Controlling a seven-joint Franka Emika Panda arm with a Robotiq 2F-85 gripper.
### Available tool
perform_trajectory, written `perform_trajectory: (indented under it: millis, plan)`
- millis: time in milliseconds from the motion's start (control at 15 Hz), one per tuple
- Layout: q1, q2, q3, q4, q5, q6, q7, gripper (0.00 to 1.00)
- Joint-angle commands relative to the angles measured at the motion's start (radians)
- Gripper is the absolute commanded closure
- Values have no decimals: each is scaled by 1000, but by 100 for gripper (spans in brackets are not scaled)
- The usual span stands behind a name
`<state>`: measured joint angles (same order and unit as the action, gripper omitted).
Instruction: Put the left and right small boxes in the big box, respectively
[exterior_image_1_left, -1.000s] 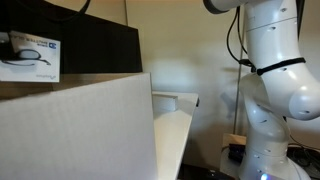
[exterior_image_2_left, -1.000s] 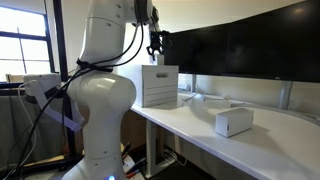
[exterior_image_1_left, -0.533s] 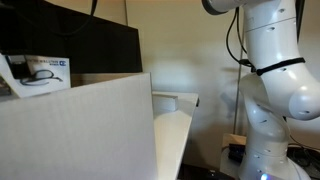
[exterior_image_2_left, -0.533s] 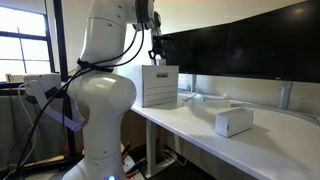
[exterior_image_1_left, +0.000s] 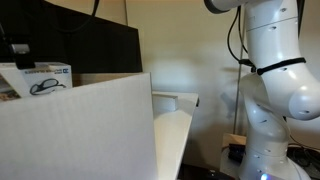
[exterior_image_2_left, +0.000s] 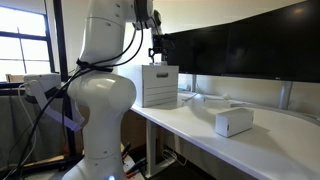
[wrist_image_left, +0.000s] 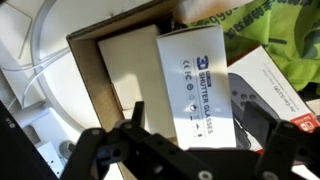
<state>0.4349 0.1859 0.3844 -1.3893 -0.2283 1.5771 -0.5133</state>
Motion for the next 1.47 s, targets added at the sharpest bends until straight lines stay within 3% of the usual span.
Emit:
perform_trajectory:
  millis: [0,200,600,933,1400]
  plan:
    - [-19,-85,-15,-60,-5,31,0,0]
    - [-27,-124,-43,-61,-6,34,25,0]
    - [-73,-201,-128,-105,48,33,192,0]
    - [-140,-304,-232,-238,108,52,307,0]
    - [-296,-437,-300,-429,99,103,398,0]
